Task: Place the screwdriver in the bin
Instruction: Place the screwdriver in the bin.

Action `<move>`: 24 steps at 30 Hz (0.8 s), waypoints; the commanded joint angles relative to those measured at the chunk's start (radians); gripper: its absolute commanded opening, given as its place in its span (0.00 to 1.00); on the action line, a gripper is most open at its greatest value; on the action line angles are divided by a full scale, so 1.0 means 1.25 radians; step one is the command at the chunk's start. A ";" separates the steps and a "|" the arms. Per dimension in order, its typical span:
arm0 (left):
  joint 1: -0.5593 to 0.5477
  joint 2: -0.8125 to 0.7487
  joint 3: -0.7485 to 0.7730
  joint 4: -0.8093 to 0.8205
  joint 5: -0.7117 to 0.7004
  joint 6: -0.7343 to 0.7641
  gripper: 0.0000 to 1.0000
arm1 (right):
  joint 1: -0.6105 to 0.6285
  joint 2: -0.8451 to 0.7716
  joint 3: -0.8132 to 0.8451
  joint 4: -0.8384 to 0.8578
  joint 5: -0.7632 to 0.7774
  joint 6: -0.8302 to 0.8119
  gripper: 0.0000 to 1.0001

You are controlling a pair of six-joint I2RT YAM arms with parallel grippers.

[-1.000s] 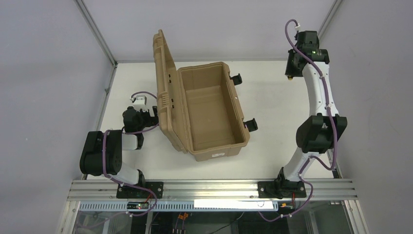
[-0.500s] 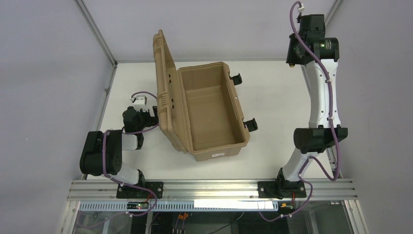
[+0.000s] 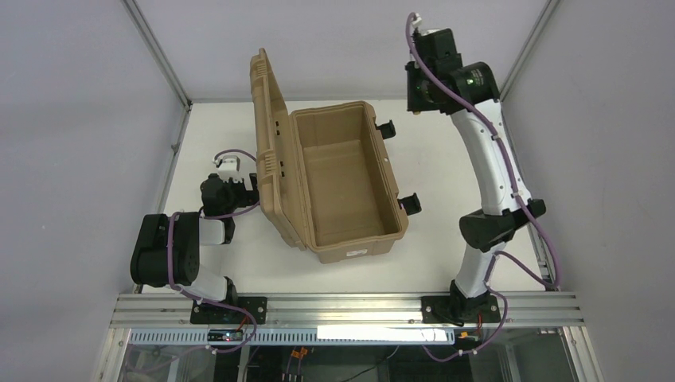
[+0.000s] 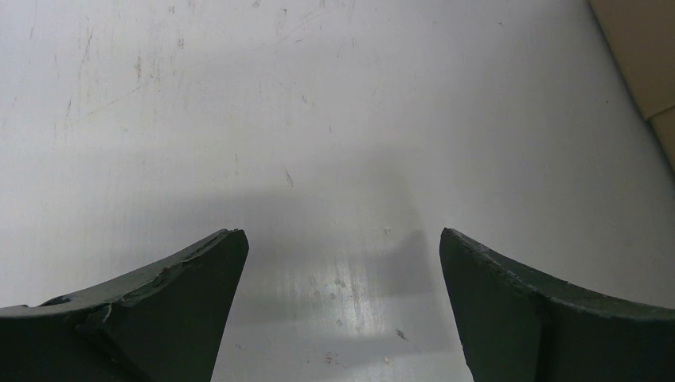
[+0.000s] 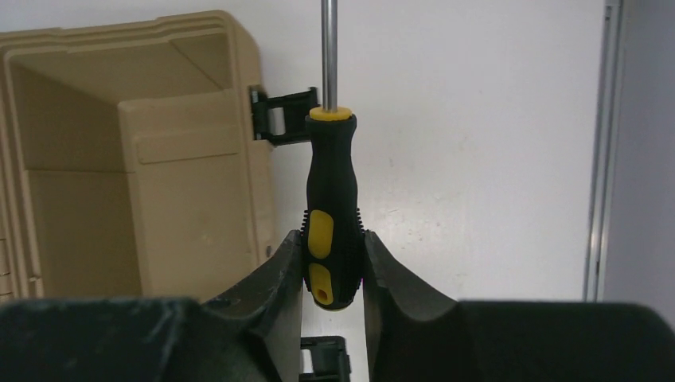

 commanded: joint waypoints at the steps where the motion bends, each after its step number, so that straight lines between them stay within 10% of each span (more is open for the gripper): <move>1: 0.010 0.002 0.009 0.045 0.017 0.004 0.99 | 0.085 0.030 0.053 0.005 0.040 0.052 0.04; 24: 0.011 0.002 0.008 0.046 0.018 0.004 0.99 | 0.301 0.052 -0.191 0.235 0.062 0.205 0.05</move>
